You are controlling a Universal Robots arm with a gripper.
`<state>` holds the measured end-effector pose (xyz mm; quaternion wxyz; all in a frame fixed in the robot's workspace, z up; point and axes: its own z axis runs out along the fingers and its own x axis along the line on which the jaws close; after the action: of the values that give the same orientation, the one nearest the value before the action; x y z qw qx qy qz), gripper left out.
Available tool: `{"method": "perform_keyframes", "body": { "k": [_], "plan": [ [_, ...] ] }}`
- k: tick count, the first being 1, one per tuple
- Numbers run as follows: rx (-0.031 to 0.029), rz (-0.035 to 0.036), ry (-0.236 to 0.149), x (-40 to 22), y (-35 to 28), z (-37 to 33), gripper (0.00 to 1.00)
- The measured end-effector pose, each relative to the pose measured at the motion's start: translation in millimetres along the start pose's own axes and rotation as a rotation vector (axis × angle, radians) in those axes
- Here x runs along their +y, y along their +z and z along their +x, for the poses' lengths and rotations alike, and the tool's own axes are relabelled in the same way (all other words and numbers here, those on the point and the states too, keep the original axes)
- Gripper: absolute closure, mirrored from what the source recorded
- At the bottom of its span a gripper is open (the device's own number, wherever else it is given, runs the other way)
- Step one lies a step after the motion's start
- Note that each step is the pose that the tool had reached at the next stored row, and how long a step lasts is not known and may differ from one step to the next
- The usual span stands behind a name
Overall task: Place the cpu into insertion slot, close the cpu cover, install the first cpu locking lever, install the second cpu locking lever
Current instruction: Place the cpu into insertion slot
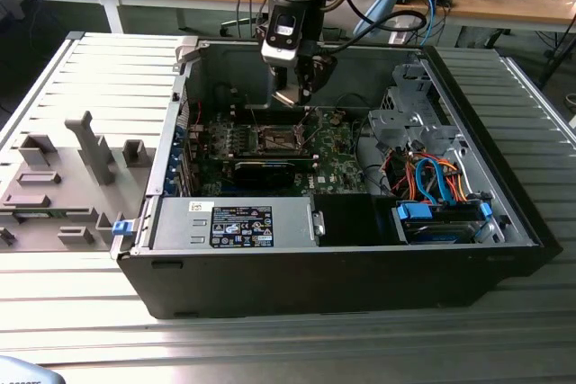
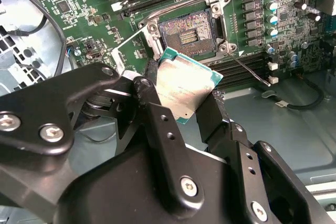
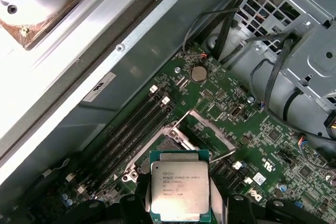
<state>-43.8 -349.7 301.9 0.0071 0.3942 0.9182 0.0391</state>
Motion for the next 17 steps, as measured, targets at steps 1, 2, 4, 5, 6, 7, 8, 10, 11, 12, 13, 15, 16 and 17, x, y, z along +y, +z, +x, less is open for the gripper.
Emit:
{"method": "perform_keyframes", "body": {
  "k": [1,2,4,5,6,7,8,10,11,12,13,15,16,17],
  "plan": [
    [-0.0002,0.0,0.003,0.0,0.1,0.0,0.46],
    [-0.0004,-0.0002,0.005,0.0,0.2,0.0,0.46],
    [-0.0006,-0.0002,0.008,0.0,0.3,0.0,0.46],
    [-0.0009,-0.0002,0.012,0.0,0.4,0.0,0.46],
    [-0.0011,-0.0002,0.014,0.0,0.4,0.0,0.46],
    [-0.0012,-0.0003,0.015,0.0,0.5,0.0,0.46],
    [-0.0014,-0.0003,0.017,0.0,0.6,0.0,0.46],
    [-0.0017,-0.0004,0.021,0.0,0.7,0.0,0.46],
    [-0.0018,-0.0004,0.023,0.0,0.7,0.0,0.46],
    [-0.002,-0.0004,0.024,-0.1,0.7,0.0,0.46],
    [-0.0021,-0.0004,0.026,-0.1,0.8,0.0,0.46],
    [-0.0023,-0.0005,0.029,-0.1,0.9,0.0,0.46],
    [-0.0025,-0.0005,0.031,-0.1,1.0,0.0,0.46],
    [-0.0028,-0.0006,0.034,-0.1,1.1,0.0,0.46]
  ]
}}
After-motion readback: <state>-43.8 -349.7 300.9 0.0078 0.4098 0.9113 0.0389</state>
